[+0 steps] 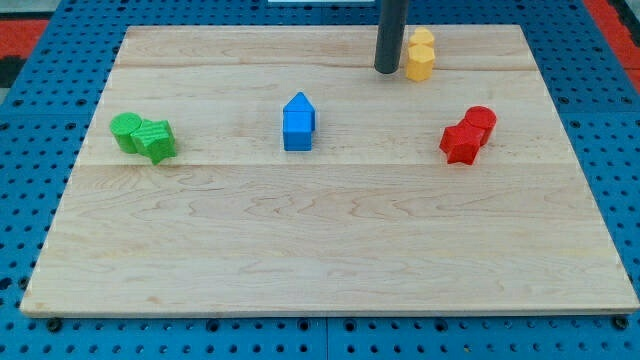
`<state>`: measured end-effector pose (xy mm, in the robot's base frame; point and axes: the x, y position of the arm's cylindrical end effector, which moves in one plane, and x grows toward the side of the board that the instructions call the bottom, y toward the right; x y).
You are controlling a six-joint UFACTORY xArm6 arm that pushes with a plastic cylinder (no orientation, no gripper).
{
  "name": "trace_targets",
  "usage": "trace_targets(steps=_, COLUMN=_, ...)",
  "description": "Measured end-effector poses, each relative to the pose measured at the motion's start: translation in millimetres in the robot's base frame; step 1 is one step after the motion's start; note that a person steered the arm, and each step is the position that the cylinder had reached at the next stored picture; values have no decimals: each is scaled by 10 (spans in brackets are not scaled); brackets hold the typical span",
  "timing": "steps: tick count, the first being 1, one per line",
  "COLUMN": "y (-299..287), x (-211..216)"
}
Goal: Move yellow hexagon towards top right
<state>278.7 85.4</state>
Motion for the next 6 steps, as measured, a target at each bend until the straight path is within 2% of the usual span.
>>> trace_targets(steps=4, y=-49, x=-1)
trace_targets(steps=5, y=41, x=12)
trace_targets(steps=6, y=445, x=22)
